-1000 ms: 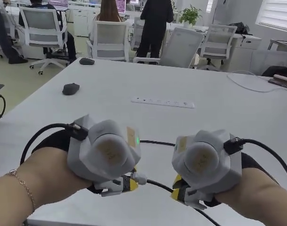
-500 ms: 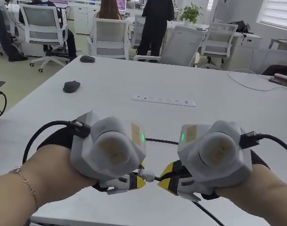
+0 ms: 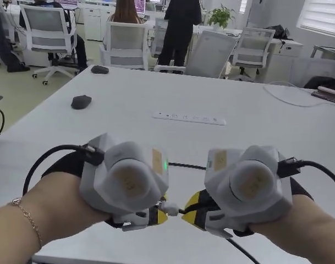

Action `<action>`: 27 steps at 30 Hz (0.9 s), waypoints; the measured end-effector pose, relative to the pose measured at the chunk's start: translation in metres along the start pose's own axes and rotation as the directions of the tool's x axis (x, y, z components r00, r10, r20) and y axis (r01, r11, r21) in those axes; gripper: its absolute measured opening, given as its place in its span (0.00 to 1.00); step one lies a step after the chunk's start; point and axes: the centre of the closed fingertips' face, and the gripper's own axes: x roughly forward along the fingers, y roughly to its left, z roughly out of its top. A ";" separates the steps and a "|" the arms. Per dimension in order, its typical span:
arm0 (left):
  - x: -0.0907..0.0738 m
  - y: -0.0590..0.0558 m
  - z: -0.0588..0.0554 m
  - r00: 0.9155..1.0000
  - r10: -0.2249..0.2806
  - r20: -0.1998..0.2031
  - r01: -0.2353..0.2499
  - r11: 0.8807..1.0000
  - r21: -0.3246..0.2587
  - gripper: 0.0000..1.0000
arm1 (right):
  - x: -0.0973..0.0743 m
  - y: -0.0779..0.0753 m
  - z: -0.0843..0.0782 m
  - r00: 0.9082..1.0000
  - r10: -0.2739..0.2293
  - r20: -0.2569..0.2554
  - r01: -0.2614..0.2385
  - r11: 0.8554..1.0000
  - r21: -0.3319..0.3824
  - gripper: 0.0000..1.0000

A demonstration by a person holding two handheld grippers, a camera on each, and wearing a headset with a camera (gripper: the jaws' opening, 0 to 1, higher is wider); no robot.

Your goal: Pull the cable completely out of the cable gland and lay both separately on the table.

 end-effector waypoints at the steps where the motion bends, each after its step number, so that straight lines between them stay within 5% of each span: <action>1: -0.001 0.002 -0.002 1.000 0.006 -0.007 -0.006 1.000 -0.007 0.17 | 0.000 -0.002 -0.003 1.000 -0.004 -0.011 0.004 1.000 0.011 0.03; 5: -0.002 0.005 -0.009 0.999 0.017 -0.034 -0.018 0.999 -0.028 0.17 | 0.002 -0.006 -0.023 0.994 -0.020 -0.104 0.024 0.999 0.039 0.03; 10: -0.002 0.007 -0.008 0.999 0.024 -0.031 -0.025 0.999 -0.028 0.17 | 0.003 -0.009 -0.033 0.989 -0.022 -0.145 0.032 0.997 0.069 0.03; 17: -0.004 0.009 -0.005 0.999 0.036 -0.015 -0.037 0.999 -0.030 0.17 | 0.003 -0.006 -0.054 0.968 -0.011 -0.249 0.029 0.997 0.069 0.04; 23: -0.004 0.007 -0.003 1.000 0.030 -0.002 -0.030 0.999 -0.037 0.17 | 0.003 -0.002 -0.025 0.994 0.009 -0.107 -0.001 0.997 0.071 0.13; 27: -0.002 0.003 -0.001 1.000 0.013 -0.002 -0.013 1.000 -0.011 0.17 | 0.002 0.001 -0.014 0.998 0.011 -0.067 -0.009 1.000 0.027 0.10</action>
